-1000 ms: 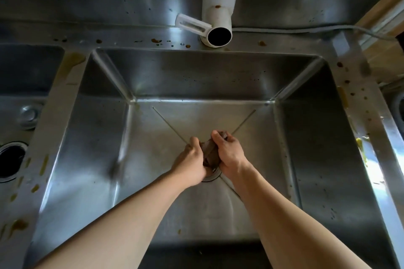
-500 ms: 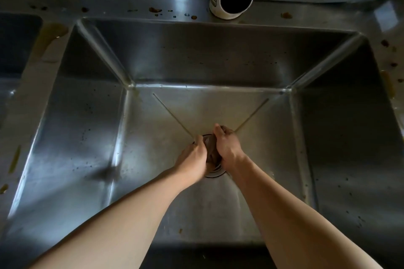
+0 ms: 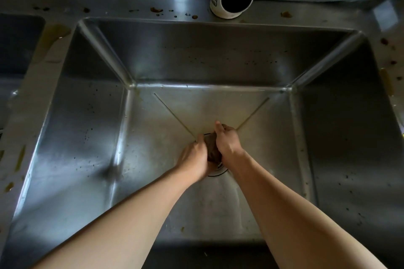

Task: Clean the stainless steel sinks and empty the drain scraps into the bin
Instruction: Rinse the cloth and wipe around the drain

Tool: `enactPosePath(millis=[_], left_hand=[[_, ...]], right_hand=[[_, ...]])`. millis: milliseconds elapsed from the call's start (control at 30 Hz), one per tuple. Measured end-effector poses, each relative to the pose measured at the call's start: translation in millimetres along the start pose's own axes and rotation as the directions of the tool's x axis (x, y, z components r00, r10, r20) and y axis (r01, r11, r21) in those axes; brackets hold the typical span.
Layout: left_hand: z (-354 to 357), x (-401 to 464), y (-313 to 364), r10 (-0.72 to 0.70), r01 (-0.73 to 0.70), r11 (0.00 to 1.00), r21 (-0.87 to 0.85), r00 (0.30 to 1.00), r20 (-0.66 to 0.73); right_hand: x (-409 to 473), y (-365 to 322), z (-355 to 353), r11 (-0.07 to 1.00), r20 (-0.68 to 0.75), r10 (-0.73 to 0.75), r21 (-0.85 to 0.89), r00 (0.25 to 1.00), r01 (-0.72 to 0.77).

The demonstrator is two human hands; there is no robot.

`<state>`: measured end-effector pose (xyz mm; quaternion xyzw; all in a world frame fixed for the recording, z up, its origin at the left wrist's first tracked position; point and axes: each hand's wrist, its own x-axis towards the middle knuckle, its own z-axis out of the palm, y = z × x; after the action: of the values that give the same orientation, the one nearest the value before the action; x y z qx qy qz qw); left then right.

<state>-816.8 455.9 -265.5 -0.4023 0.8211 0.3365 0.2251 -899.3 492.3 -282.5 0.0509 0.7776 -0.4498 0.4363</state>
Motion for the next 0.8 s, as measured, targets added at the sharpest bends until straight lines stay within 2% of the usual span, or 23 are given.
enactPosePath(millis=[100, 233, 333, 400, 433, 500, 567, 600, 667, 700, 800], left_hand=[[-7, -8, 0, -0.023, 0.023, 1.000, -0.014, 0.999, -0.044], [-22, -22, 7, -0.040, 0.038, 0.998, -0.053, 0.998, -0.041], [-35, -26, 8, -0.090, 0.098, 0.974, -0.204, 0.995, 0.048], [-43, -33, 7, -0.110, 0.152, 0.905, -0.397, 0.986, 0.125], [-47, -37, 8, -0.106, 0.177, 0.847, -0.502, 0.980, 0.168], [-55, -44, 11, -0.052, 0.270, 0.664, -0.697, 0.947, 0.318], [-63, -49, 15, 0.063, 0.424, 0.470, -0.774, 0.858, 0.509], [-67, -51, 16, 0.114, 0.502, 0.419, -0.756, 0.797, 0.593], [-71, -52, 15, 0.166, 0.594, 0.396, -0.700, 0.704, 0.691], [-72, -52, 14, 0.166, 0.608, 0.403, -0.684, 0.687, 0.708], [-68, -48, 15, 0.085, 0.541, 0.518, -0.662, 0.738, 0.669]], right_hand=[[-11, -9, -5, 0.983, 0.071, 0.158, 0.081, 0.985, -0.164], [-35, -26, -18, 0.874, 0.182, 0.270, 0.366, 0.946, -0.320], [-57, -34, -31, 0.810, 0.260, 0.145, 0.523, 0.955, -0.266], [-67, -34, -41, 0.835, 0.291, 0.042, 0.515, 0.956, -0.193], [-71, -32, -46, 0.861, 0.310, -0.016, 0.488, 0.951, -0.145], [-73, -24, -53, 0.879, 0.362, -0.144, 0.473, 0.921, -0.049], [-72, -21, -53, 0.866, 0.432, -0.232, 0.501, 0.872, -0.018], [-72, -22, -51, 0.863, 0.466, -0.264, 0.505, 0.844, -0.009], [-71, -26, -45, 0.865, 0.502, -0.327, 0.500, 0.801, 0.039], [-70, -28, -42, 0.866, 0.502, -0.352, 0.496, 0.790, 0.070], [-68, -32, -37, 0.884, 0.425, -0.347, 0.446, 0.836, 0.140]])
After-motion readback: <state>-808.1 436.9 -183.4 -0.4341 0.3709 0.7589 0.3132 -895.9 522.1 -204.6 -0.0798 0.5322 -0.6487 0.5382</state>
